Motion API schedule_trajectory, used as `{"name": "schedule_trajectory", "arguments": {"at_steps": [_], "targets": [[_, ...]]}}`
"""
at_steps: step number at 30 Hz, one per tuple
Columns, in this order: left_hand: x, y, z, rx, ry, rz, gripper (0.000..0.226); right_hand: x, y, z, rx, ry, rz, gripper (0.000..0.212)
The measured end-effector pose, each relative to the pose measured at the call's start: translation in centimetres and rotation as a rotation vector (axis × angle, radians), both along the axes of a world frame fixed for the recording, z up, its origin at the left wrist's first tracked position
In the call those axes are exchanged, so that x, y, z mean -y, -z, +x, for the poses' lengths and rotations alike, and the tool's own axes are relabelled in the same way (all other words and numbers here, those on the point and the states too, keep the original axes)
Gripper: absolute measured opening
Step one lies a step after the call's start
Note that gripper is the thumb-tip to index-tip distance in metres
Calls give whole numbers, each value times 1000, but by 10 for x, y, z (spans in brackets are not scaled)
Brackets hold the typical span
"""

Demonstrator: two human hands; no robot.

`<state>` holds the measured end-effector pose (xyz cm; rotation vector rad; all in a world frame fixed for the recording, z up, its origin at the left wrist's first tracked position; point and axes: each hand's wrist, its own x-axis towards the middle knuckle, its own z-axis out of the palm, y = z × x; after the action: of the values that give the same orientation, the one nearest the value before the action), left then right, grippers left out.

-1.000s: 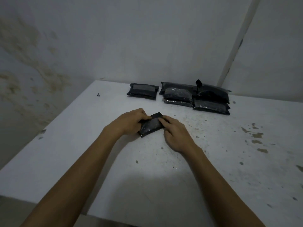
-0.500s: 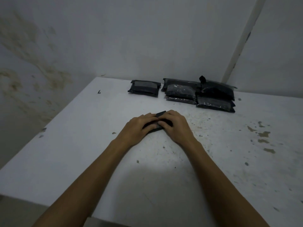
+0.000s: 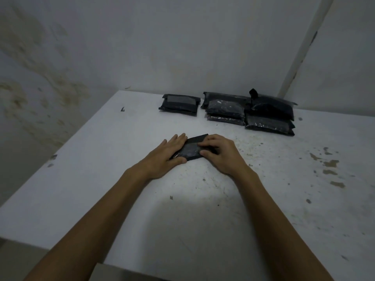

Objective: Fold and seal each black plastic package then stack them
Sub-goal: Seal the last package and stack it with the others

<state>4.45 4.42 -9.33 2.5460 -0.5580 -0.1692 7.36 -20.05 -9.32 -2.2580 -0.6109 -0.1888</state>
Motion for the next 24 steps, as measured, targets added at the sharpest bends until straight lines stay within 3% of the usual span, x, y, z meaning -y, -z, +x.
{"name": "schedule_trajectory", "arguments": {"at_steps": [4, 7, 12, 24], "targets": [[6, 5, -13, 301, -170, 61, 66, -3, 4, -7, 103, 81, -35, 26], [30, 6, -24, 453, -136, 211, 65, -9, 5, -12, 163, 155, -86, 24], [68, 12, -26, 209, -138, 321, 74, -14, 12, -15, 239, 150, -125, 27], [73, 19, -30, 83, -387, 210, 85, -14, 12, -19, 145, 209, -88, 35]]}}
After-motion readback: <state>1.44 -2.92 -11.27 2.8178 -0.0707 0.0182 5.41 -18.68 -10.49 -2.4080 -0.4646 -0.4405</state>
